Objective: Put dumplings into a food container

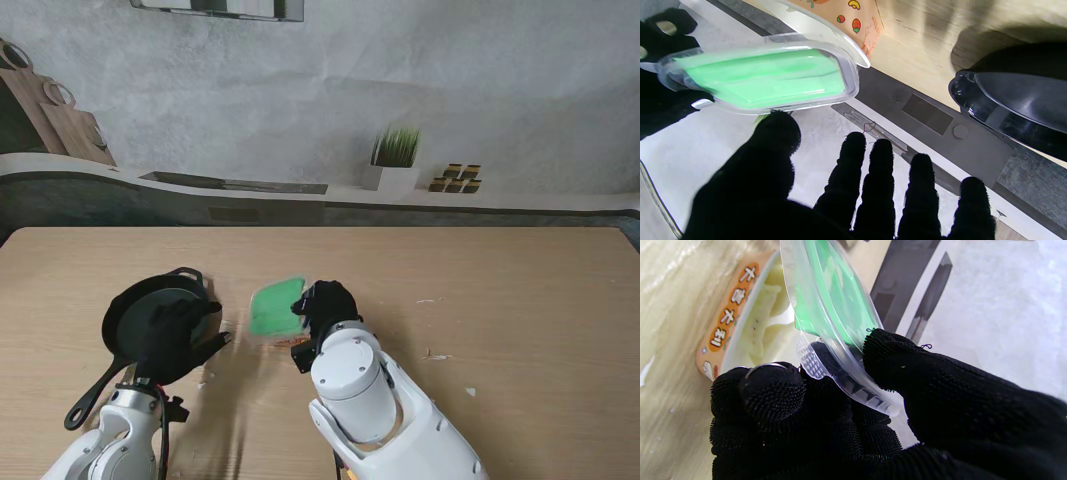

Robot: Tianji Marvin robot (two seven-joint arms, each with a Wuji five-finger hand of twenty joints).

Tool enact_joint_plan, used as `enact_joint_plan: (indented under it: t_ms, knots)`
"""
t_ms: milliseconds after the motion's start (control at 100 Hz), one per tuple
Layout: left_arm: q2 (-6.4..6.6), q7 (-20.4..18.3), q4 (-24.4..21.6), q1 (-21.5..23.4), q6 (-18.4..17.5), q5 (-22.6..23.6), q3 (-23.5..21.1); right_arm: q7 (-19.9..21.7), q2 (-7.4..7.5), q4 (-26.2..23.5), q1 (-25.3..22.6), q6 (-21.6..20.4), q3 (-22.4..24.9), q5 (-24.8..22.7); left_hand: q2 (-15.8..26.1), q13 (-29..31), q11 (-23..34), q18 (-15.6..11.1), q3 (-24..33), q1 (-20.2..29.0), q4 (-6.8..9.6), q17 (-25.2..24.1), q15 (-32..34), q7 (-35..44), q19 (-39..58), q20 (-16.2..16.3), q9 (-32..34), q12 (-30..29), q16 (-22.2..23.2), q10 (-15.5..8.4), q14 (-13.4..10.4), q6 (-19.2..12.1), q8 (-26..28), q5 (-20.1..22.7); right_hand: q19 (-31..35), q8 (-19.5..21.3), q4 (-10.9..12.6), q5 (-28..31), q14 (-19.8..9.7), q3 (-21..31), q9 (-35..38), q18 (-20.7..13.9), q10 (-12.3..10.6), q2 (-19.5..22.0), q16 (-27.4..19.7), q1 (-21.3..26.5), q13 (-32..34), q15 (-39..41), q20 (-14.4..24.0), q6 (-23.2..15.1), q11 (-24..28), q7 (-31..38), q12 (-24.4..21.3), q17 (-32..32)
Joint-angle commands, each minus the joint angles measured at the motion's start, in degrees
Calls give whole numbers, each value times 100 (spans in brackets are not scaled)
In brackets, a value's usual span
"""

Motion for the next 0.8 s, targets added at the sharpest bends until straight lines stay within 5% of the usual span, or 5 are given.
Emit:
enact_joint_plan:
  t_ms: [0, 790]
  knots:
    - [-31, -105, 4, -12, 26, -14, 31, -25, -100, 67, 57, -56, 21, 45, 217, -162, -96, -44, -147, 115, 188, -32, -121, -93, -209, 139, -123, -75, -113, 117, -34, 61, -77, -189, 365, 116, -167, -53, 484, 496, 75, -142, -53, 139, 95, 333, 145, 247, 225, -440, 303, 168, 77, -76]
    - [-45, -181, -15, -85, 234, -140, 83, -208, -298, 697, 358, 199, 135, 313, 260, -216, -94, -78, -290, 170, 211, -82, -177, -142, -221, 154, -162, -91, -104, 130, -36, 160, -121, -201, 368, 65, -161, -42, 479, 482, 110, -96, -10, 148, 119, 336, 199, 264, 361, -365, 312, 183, 79, 8]
